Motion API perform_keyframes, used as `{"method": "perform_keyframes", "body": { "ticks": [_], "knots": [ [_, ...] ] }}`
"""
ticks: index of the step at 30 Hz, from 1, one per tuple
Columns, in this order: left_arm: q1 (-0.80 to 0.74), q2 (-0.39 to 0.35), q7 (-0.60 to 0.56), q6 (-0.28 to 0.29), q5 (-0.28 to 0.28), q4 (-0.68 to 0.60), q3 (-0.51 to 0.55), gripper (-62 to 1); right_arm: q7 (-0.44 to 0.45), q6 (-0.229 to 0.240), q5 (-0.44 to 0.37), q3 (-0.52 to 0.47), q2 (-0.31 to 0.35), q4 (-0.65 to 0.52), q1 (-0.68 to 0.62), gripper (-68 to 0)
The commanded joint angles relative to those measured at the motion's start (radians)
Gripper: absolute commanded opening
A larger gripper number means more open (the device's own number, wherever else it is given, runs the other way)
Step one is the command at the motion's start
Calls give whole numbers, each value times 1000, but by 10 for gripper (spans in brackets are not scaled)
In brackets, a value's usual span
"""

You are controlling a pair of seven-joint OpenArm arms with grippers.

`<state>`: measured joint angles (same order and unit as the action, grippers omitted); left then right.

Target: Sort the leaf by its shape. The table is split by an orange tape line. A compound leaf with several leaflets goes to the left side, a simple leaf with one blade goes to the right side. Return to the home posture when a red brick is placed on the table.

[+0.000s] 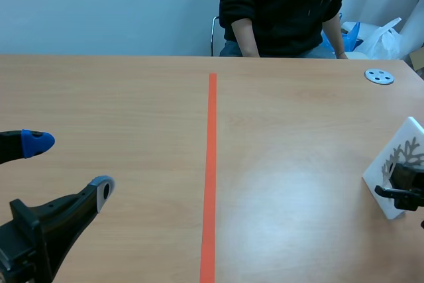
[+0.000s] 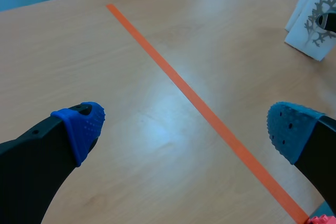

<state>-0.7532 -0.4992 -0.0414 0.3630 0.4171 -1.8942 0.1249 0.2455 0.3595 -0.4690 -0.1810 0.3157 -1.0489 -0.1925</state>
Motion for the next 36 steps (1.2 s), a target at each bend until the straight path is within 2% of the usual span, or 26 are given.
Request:
{"method": "perform_keyframes", "body": {
  "ticks": [1,4,5,11,14,19,25,35,36],
  "knots": [
    [3,3,-14,-2,9,-18,-1,14,19,3,-6,1,11,-25,10,-435],
    [3,3,-14,-2,9,-18,-1,14,23,4,-7,1,11,-26,10,-302],
    [3,3,-14,-2,9,-18,-1,14,27,4,-7,1,11,-26,10,-276],
    [3,3,-14,-2,9,-18,-1,14,17,5,-7,-13,11,-67,6,-245],
    [3,3,-14,-2,9,-18,-1,14,-26,5,-7,-38,11,-136,-10,-165],
    [3,3,-14,-2,9,-18,-1,14,-87,5,-6,-93,11,-294,-64,-137],
    [3,3,-14,-2,9,-18,-1,14,-148,5,-7,-144,11,-488,-122,4],
    [3,3,-14,-2,9,-18,-1,14,-245,36,-11,-200,14,-868,-304,4],
    [3,3,-14,-2,9,-18,-1,14,-252,54,-12,-200,14,-896,-327,4]
  ]
}}
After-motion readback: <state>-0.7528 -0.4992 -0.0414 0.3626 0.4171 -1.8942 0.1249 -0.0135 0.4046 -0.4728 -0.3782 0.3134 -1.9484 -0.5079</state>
